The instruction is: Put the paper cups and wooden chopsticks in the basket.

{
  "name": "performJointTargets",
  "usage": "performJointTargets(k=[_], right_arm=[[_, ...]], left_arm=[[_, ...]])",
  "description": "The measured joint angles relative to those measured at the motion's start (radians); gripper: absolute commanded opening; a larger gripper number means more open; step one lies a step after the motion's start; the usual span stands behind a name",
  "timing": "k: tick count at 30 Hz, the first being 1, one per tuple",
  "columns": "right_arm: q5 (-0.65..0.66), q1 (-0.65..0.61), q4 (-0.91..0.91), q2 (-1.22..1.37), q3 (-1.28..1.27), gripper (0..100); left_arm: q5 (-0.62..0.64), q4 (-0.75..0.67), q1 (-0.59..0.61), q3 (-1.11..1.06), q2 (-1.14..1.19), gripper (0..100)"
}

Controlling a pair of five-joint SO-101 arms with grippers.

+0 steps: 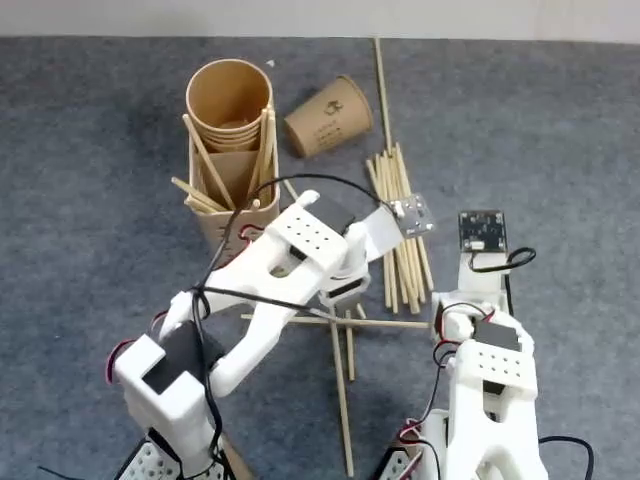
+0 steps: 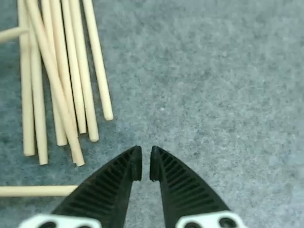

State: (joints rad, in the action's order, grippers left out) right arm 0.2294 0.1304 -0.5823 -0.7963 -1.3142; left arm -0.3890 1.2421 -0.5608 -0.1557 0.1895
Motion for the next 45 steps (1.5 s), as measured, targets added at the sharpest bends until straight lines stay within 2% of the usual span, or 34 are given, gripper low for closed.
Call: performJointTargets(k=[7, 15, 23, 28, 32, 35, 39, 42, 45], right_arm=[[0.000, 0.000, 0.000, 0.000, 0.000, 4.9], [0.000, 0.000, 0.000, 0.000, 0.000, 4.9], [0.000, -0.002, 0.000, 0.000, 0.000, 4.9], [0.005, -0.002, 0.000, 0.000, 0.000, 4.9], [0.041, -0.035, 0.000, 0.037, 0.006, 4.9], [0.046, -0.089, -0.026, 0.132, 0.084, 4.9], [0.046, -0.121, -0.129, 0.311, 0.304, 5.0], [0.051, -0.133, -0.192, 0.454, 0.497, 5.5], [0.089, -0.167, -0.253, 0.592, 0.680, 11.9]], left_arm=[[-0.003, 0.008, -0.017, 0.017, -0.123, 19], [-0.006, 0.235, 0.008, 0.292, -0.269, 19], [0.031, 0.434, 0.242, 0.735, -0.402, 16], [0.155, 0.500, 0.430, 0.772, -0.517, 16], [0.307, 0.506, 0.621, 0.608, -0.660, 16], [0.348, 0.502, 0.721, 0.373, -0.798, 16], [0.348, 0.362, 0.796, -0.041, -1.034, 16], [0.276, 0.199, 0.847, -0.374, -1.232, 16], [0.222, 0.064, 0.884, -0.651, -1.390, 16]])
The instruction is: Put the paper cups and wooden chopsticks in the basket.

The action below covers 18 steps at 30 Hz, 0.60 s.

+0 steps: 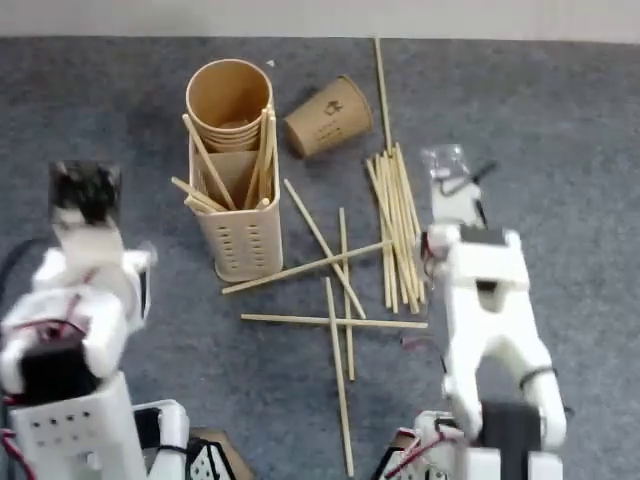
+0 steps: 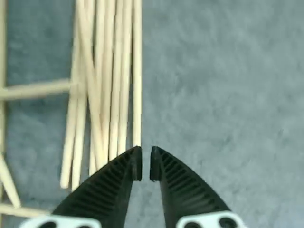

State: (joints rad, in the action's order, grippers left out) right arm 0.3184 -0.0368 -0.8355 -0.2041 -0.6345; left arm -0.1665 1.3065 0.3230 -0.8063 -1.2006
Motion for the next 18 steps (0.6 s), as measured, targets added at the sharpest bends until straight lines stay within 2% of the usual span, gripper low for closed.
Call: performJointTargets(k=[3, 8, 18], right_arm=[[0.015, -0.038, -0.055, 0.135, 0.164, 18.0], [0.017, -0.049, -0.094, 0.350, 0.396, 18.5], [0.017, -0.041, -0.098, 0.704, 0.658, 18.4]], left_arm=[[-0.012, -0.094, 0.023, -0.204, -0.058, 16], [-0.012, -0.221, 0.035, -0.399, -0.078, 16], [-0.012, -0.278, 0.037, -0.493, -0.078, 16]])
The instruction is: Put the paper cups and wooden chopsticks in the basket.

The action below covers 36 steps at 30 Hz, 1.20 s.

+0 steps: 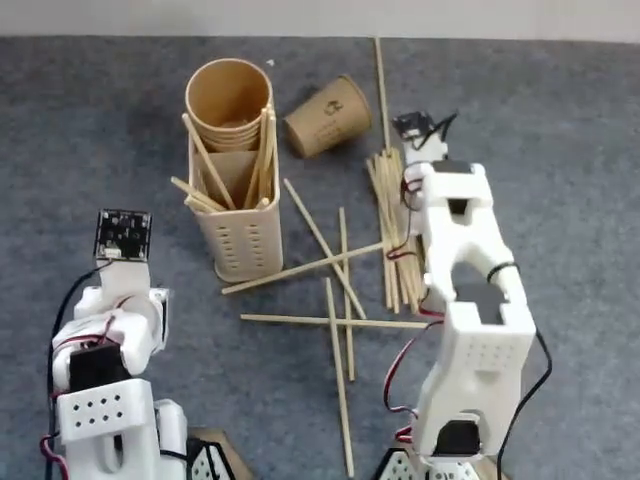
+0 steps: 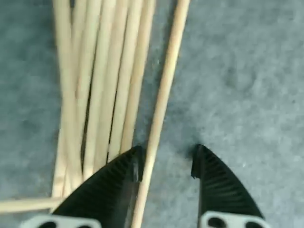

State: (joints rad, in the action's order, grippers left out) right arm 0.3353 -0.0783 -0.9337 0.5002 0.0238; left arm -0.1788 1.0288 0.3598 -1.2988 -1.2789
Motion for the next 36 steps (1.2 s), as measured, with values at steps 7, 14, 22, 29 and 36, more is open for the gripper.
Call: performJointTargets(k=[7, 14, 22, 29, 36], right_arm=[[0.000, 0.000, -0.002, 0.106, 0.078, 0.0], [-0.009, 0.015, -0.002, 0.068, 0.089, 0.5], [-0.261, 0.008, 0.009, -0.328, 0.084, 0.5], [-0.315, -0.198, 0.319, -0.666, 0.084, 0.9], [-0.324, -0.425, 0.588, -0.690, 0.034, 0.6]], left_arm=[[0.000, -0.002, 0.000, -0.003, 0.000, 16], [0.000, -0.049, 0.000, -0.043, -0.003, 16], [0.000, -0.058, 0.000, -0.046, -0.003, 16], [0.000, -0.058, 0.000, -0.046, -0.003, 16], [0.000, -0.058, 0.000, -0.046, -0.003, 16]])
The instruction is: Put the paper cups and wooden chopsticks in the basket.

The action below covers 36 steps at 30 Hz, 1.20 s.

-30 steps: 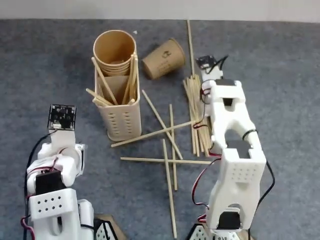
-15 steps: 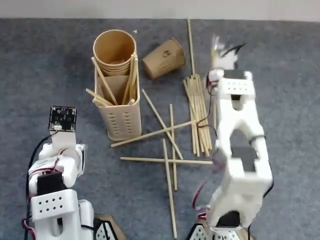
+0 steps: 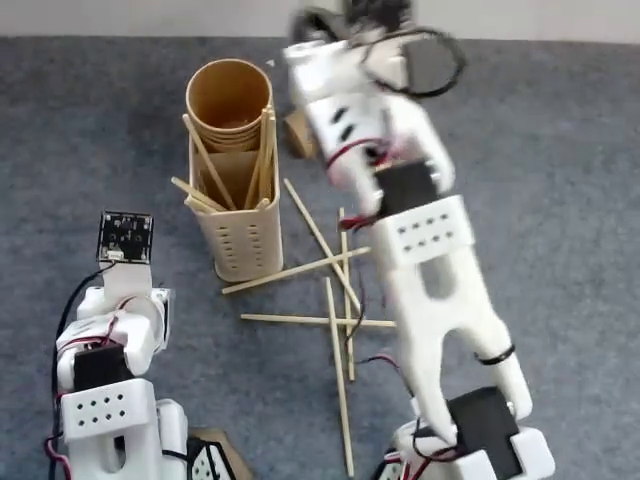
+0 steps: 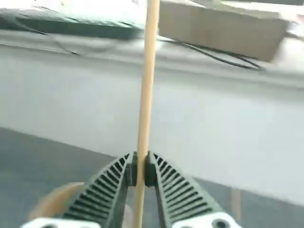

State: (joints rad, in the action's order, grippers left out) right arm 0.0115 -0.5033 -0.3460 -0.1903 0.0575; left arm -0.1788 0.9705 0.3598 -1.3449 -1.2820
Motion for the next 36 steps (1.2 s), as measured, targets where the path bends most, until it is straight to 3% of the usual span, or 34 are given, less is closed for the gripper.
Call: performJointTargets(k=[7, 10, 29, 36], right_arm=[[0.000, -0.138, 0.345, 0.000, -0.238, 0.5], [0.000, -0.158, 0.377, 0.000, -0.334, 0.6], [0.000, -0.158, 0.298, -0.190, -0.371, 0.6], [0.000, -0.158, 0.068, -0.210, -0.227, 0.6]], left_arm=[[0.000, 0.000, 0.000, -0.002, 0.000, 16], [0.000, 0.000, 0.000, -0.002, 0.000, 16], [0.000, 0.000, 0.000, -0.008, 0.000, 16], [0.000, -0.012, -0.015, -0.018, 0.000, 16]])
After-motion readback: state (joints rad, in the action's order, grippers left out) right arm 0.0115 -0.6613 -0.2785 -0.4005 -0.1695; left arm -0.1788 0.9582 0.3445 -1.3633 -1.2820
